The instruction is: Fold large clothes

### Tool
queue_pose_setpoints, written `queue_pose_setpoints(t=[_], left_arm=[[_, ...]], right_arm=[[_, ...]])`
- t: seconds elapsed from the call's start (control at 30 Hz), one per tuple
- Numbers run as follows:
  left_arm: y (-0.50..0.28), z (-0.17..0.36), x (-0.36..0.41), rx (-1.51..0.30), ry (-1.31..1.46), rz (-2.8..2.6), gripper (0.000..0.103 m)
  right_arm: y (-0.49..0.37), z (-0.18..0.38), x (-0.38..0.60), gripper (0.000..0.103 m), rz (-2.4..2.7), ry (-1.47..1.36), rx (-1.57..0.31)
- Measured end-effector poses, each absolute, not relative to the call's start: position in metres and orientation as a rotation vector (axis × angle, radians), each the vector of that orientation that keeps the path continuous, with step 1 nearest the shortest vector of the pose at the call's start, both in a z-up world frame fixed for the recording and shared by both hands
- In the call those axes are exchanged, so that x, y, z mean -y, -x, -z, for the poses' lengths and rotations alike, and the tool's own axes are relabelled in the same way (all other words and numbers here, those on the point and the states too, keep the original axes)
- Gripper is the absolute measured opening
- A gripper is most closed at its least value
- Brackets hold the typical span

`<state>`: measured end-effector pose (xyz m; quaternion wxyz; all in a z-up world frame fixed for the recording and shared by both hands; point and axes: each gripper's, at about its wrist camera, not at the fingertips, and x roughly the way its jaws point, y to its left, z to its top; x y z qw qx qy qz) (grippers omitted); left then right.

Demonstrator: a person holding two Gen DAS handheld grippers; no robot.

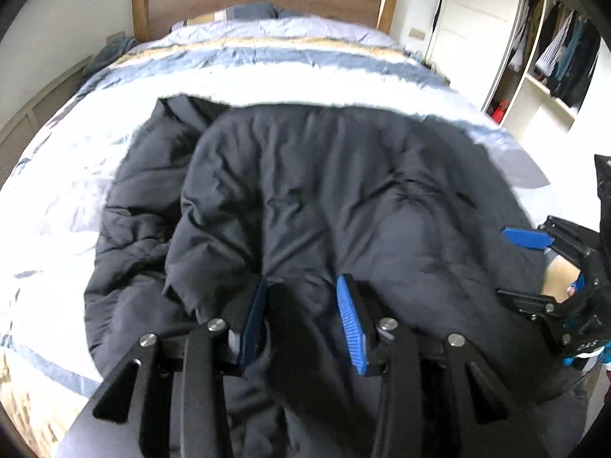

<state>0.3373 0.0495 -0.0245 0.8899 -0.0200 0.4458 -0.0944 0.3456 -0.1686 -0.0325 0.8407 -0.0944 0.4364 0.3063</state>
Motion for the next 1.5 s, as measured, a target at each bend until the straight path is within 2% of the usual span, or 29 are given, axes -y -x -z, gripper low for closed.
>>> queue_pose_setpoints(t=[0.23,0.53,0.87,1.33,1.5], left_arm=[[-0.315,-0.008,-0.037,-0.852,0.081,0.269,0.037],[-0.316,0.053,-0.016,-0.933,0.028,0.238,0.037],[-0.323,0.077,-0.013,-0.946,-0.014,0.217,0.037],[-0.261,0.008,-0.013,-0.883,-0.051,0.105,0.038],[-0.225,-0.019,-0.012,-0.821,-0.060,0.101,0.048]], right_arm=[[-0.332,0.010,0.180,0.081,-0.658,0.220,-0.894],[-0.342,0.047,0.187,0.081,-0.670,0.203,-0.931],[-0.353,0.076,0.185,0.082,-0.646,0.199,-0.947],[-0.296,0.019,0.193,0.081,-0.513,0.195,-0.985],[-0.254,-0.001,0.207,0.081,-0.502,0.159,-0.950]])
